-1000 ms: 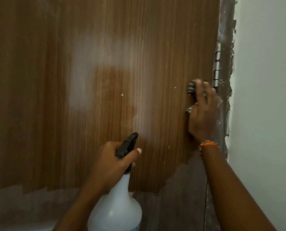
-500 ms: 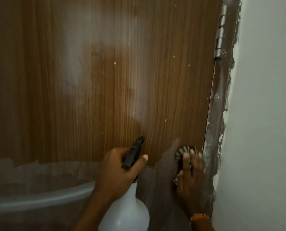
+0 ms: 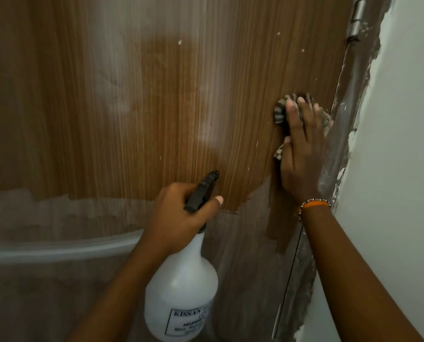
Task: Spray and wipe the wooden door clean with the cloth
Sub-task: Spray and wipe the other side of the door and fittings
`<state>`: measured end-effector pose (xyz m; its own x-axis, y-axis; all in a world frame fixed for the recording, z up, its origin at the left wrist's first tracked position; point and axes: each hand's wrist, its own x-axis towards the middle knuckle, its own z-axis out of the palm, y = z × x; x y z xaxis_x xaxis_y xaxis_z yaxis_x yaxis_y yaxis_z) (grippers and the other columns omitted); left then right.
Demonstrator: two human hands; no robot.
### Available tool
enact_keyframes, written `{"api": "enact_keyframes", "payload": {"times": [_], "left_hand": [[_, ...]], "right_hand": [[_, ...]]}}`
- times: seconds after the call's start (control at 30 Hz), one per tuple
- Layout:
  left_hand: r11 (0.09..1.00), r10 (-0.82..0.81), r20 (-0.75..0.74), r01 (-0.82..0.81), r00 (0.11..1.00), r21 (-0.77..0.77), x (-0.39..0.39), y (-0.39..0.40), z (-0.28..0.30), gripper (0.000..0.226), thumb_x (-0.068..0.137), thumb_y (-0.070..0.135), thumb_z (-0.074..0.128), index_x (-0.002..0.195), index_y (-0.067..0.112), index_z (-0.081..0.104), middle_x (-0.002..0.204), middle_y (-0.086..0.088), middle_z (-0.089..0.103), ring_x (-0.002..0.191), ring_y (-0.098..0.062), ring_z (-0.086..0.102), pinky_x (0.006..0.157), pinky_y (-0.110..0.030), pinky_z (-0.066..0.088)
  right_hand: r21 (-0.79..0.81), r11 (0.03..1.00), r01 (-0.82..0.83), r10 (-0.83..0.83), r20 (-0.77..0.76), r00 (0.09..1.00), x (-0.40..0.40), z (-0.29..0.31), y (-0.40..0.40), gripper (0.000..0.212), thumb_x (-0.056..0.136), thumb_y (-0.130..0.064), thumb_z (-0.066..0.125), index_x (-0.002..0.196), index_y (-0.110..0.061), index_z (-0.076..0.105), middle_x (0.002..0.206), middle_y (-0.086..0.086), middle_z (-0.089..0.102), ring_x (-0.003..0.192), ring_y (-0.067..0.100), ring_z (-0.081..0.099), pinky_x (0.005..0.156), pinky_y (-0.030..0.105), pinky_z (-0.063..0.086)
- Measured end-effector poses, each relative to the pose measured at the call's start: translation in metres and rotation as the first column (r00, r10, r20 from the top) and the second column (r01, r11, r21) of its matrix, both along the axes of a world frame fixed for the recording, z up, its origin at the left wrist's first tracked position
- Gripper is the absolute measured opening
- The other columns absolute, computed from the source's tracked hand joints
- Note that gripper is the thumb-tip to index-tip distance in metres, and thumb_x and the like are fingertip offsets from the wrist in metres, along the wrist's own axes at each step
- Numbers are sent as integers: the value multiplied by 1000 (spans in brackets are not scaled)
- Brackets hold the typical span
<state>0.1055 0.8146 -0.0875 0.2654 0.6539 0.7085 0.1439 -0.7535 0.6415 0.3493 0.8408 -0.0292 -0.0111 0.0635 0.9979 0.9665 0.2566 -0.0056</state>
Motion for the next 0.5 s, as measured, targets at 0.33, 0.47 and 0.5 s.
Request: {"api": "enact_keyframes", "payload": {"times": [0.33, 0.47, 0.5], "left_hand": [[999, 20, -42, -22, 999, -40, 1, 5, -20, 69, 68, 60, 55, 70, -9, 63, 66, -25, 63, 65, -41, 62, 63, -57, 50], [998, 0, -31, -2, 1000, -68, -2, 1, -20, 70, 66, 60, 56, 70, -10, 64, 65, -23, 64, 64, -38, 63, 65, -56, 50], [997, -2, -24, 1, 1000, -77, -3, 0, -20, 69, 66, 59, 56, 69, -9, 65, 64, -21, 65, 64, -36, 64, 66, -55, 51]], "right_hand": [[-164, 960, 227, -82, 613, 786, 5, -175, -8, 54, 103, -33, 27, 153, -30, 9, 162, -2, 4, 148, 28, 7, 117, 54, 7], [-141, 957, 252, -86, 694, 715, 7, -133, -11, 54, 103, -33, 29, 153, -30, 10, 162, -1, 5, 148, 27, 8, 118, 53, 4], [-135, 965, 226, -78, 673, 736, 3, -112, -10, 54, 102, -30, 30, 153, -30, 12, 161, 0, 10, 147, 28, 9, 118, 53, 2]]}}
